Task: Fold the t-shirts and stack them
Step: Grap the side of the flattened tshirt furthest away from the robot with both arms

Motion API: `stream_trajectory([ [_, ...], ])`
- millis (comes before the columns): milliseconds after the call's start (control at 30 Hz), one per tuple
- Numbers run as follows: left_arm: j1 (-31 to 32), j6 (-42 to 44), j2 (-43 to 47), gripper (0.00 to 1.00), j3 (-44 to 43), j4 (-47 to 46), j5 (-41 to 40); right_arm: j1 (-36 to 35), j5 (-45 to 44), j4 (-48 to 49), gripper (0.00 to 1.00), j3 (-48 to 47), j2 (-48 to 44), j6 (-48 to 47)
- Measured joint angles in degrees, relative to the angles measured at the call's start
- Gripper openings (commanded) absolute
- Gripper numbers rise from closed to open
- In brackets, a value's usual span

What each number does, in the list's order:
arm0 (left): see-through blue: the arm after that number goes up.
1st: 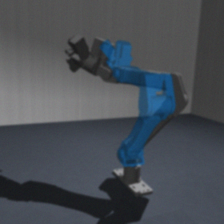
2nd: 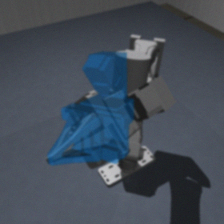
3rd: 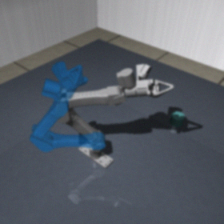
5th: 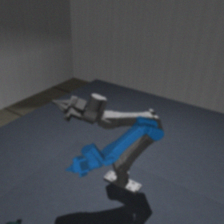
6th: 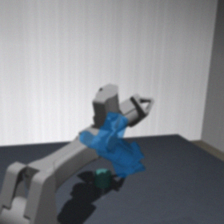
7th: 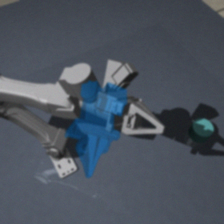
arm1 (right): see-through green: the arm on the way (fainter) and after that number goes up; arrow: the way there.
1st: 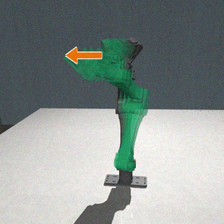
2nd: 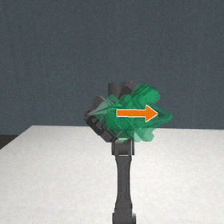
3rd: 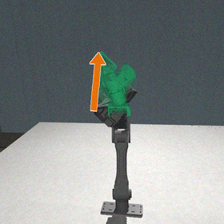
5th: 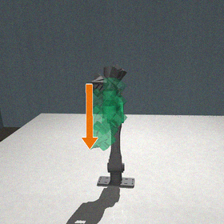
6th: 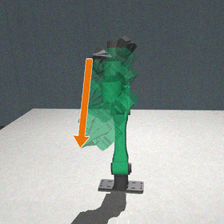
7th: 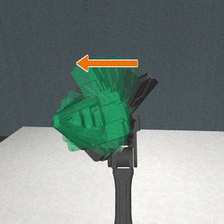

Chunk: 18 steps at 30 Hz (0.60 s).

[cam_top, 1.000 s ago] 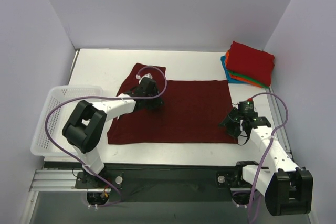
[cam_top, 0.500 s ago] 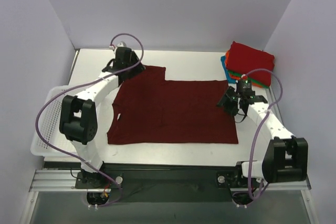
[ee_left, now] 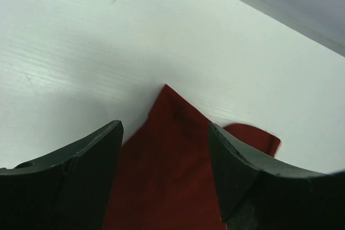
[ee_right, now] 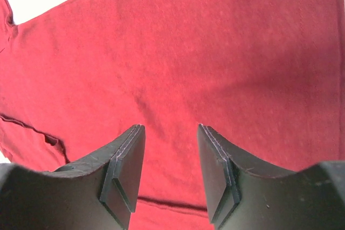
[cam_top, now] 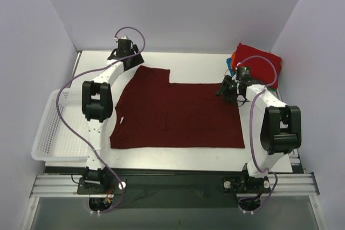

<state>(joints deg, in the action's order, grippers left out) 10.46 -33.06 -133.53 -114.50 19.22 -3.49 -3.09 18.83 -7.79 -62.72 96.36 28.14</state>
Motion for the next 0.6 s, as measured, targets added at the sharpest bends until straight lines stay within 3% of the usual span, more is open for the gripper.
stream_trajectory([
  [200, -2.43, 1.84, -11.82, 0.75, -10.97, 3.48, 3.72, 0.00, 1.18, 1.07, 0.44, -0.83, 2.16, -0.79],
  [333, -2.71, 1.99, -13.40, 0.73, -14.27, 3.58, 6.64, 0.02, 1.42, 1.75, 0.44, -1.16, 2.89, -0.83],
  [600, -2.34, 0.98, -13.92, 0.56, -14.21, 3.89, 11.80, 0.74, 1.55, 2.82, 0.44, -1.84, 5.05, -0.68],
])
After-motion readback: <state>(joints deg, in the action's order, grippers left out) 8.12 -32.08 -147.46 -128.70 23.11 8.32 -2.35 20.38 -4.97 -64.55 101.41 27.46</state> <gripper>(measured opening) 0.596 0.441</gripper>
